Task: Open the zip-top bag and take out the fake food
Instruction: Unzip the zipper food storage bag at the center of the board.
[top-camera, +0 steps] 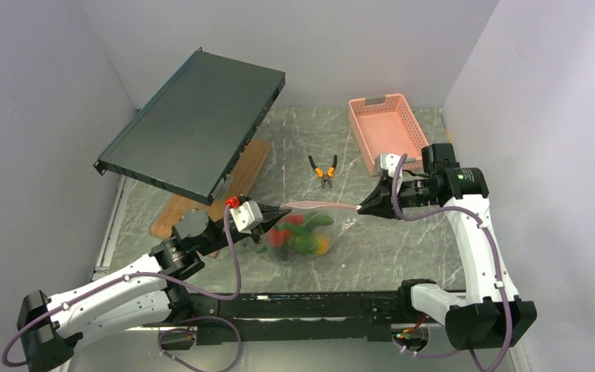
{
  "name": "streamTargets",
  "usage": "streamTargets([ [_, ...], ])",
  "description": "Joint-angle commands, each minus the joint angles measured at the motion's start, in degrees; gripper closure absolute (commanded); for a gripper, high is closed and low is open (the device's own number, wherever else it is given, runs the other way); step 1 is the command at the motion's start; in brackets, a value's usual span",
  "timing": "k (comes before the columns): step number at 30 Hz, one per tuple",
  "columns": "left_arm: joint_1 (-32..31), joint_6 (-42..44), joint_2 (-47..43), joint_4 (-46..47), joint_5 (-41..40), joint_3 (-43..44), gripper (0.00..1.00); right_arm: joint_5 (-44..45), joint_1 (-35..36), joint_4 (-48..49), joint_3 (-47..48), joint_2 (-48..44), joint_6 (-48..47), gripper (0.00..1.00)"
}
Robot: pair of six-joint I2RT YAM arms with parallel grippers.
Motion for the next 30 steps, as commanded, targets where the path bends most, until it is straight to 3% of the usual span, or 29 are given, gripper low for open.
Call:
streamTargets([
  [1,0.8,1.1,-2.3,2.4,-2.0,-0.1,1.0,1.9,-3.3,-4.7,-0.2,0.8,-6.7,1.0],
  [9,1.0,1.1,-2.5,2.4,-2.0,-0.2,1.0,3.1,-10.3,-11.3,0.2,2.8,-15.1,1.0],
  [23,1.9,0.7,-1.4,3.0,-0.1,0.1,1.0,5.5,-13.8,-11.3,0.6,3.5,-15.7,1.0],
  [27,2.3,0.3,-0.2,3.7,1.3,0.0,1.0,5.9,-14.4,-10.9,1.8,3.4,-14.4,0.9],
  [30,2.6,-0.1,0.6,3.6,2.4,0.4,1.0,5.2,-14.6,-11.4,2.4,2.8,-13.9,0.71],
])
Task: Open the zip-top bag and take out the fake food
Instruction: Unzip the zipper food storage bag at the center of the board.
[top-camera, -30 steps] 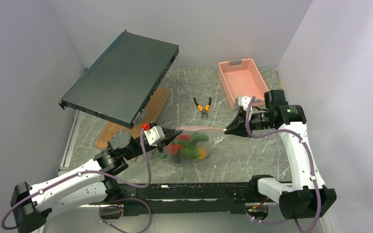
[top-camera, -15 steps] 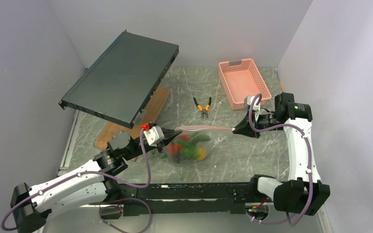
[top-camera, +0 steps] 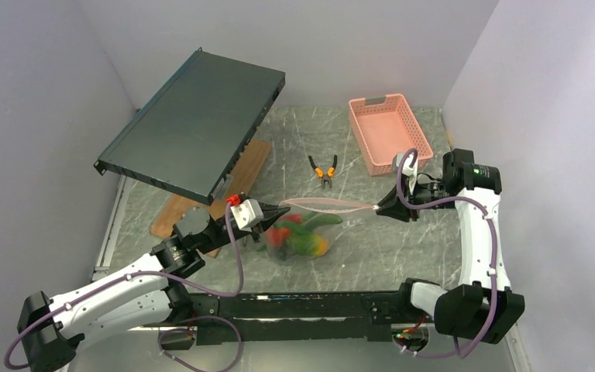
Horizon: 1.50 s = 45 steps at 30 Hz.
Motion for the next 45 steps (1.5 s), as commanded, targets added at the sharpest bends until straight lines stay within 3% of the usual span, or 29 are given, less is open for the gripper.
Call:
streamTargets([
  [1,1.1,-0.3,0.4,3.9,1.3,1.2,1.0,1.2,-1.2,0.2,2.6,-0.8,-0.4,0.61],
  [5,1.1,-0.9,1.4,3.5,2.8,2.1,1.0,-7.0,-0.7,0.2,1.0,-3.5,-0.3,0.16],
  [7,1.2,-1.7,2.1,3.5,3.4,2.4,1.0,-11.6,1.6,0.6,0.0,-3.9,-0.5,0.04],
  [13,1.1,-4.0,2.9,3.9,5.4,2.8,1.0,-15.6,8.9,2.1,3.5,1.2,3.5,0.05],
  [18,1.1,-5.0,4.2,4.1,5.7,3.2,1.0,-13.9,13.3,1.3,7.0,5.3,4.8,0.18],
  [21,1.2,-5.6,5.2,4.5,6.0,3.6,1.0,-10.6,16.5,8.3,7.1,5.0,13.7,0.28],
  [26,1.1,-6.4,6.5,6.1,6.8,3.3,1.0,-2.5,21.3,29.8,2.2,-0.6,32.7,0.3],
  [37,1.1,-6.4,6.5,6.0,7.8,3.0,1.0,-2.1,21.6,25.7,1.1,-1.7,26.1,0.27],
  [45,1.1,-8.5,6.6,6.4,8.6,2.8,1.0,-2.6,20.9,26.1,0.0,-3.4,26.5,0.27],
])
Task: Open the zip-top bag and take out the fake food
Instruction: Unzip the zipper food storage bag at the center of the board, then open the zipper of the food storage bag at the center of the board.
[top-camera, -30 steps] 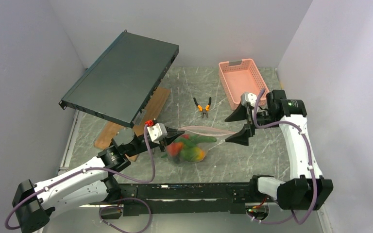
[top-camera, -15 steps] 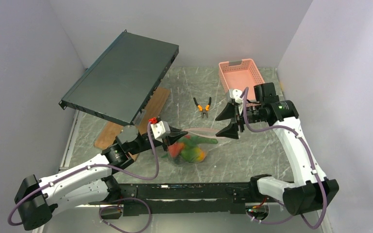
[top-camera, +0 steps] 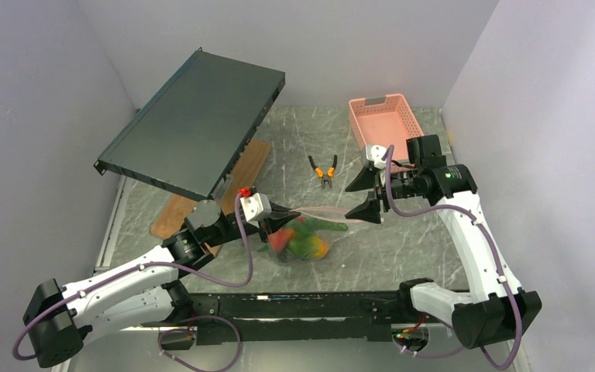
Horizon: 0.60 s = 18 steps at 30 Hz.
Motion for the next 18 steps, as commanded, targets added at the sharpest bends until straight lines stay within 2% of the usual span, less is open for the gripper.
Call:
streamTargets([
  [1,0.1,-2.6,-0.2,2.6,1.6,1.4,1.0,-1.5,-0.8,1.4,-0.9,-2.7,-0.3,0.27],
  [18,0.1,-3.6,-0.6,2.7,2.9,1.8,1.0,-3.3,-2.0,2.9,-2.8,-4.2,0.5,0.27],
])
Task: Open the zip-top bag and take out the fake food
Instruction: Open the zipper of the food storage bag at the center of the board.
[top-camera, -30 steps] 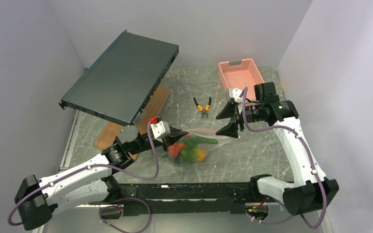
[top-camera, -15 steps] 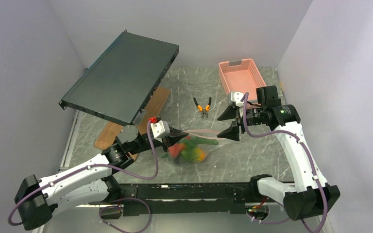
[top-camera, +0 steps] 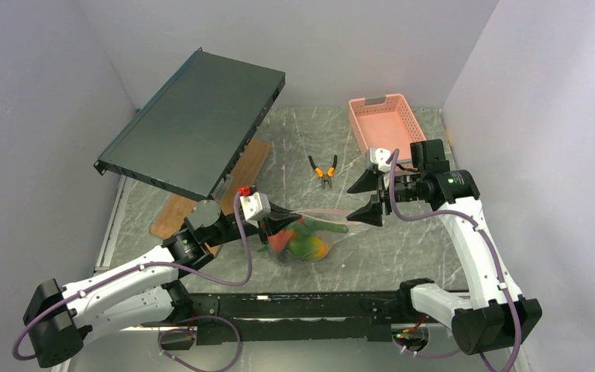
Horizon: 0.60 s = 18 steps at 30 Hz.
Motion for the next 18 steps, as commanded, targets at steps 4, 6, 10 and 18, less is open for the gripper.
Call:
streamTargets([
  [4,0.1,-0.7,-0.6,2.7,1.0,1.4,1.0,-2.5,-0.9,1.6,-0.1,-1.6,-0.1,0.27],
  [6,0.1,-0.9,-0.4,3.3,1.0,1.2,1.0,-2.7,-0.8,1.6,-0.3,-1.6,-0.3,0.27],
  [10,0.1,-1.4,0.2,3.6,1.5,1.4,1.0,-2.7,-1.0,1.8,-0.9,-2.1,-0.6,0.27],
  [18,0.1,-1.1,0.4,2.8,2.4,2.2,1.0,-3.4,-1.9,2.2,-1.6,-3.6,-0.1,0.26],
])
